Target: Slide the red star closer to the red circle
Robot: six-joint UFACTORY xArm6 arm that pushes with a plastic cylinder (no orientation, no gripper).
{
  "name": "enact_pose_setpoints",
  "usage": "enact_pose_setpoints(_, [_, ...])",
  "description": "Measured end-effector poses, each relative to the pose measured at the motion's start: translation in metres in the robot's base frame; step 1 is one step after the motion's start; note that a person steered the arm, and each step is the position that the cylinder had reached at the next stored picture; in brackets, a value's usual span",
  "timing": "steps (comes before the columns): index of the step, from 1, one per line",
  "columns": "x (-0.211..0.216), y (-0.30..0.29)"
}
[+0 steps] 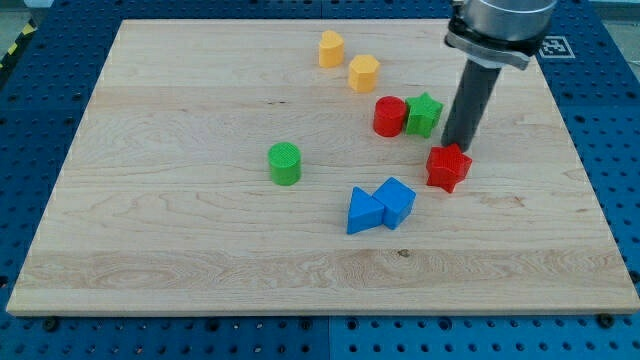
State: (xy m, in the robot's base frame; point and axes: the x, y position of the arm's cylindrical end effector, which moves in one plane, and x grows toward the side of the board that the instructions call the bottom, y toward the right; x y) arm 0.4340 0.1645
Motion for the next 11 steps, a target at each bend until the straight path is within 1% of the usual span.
enact_pose_setpoints(1, [0.003,0.021])
enact_pose_setpoints(2, [0.026,0.023])
enact_pose_setpoints(3, [0.049,0.016])
enact_pose_setpoints(5, [0.068,-0.017])
enact_pose_setpoints(8, [0.033,-0.02])
enact_pose_setpoints(11, [0.004,-0.042])
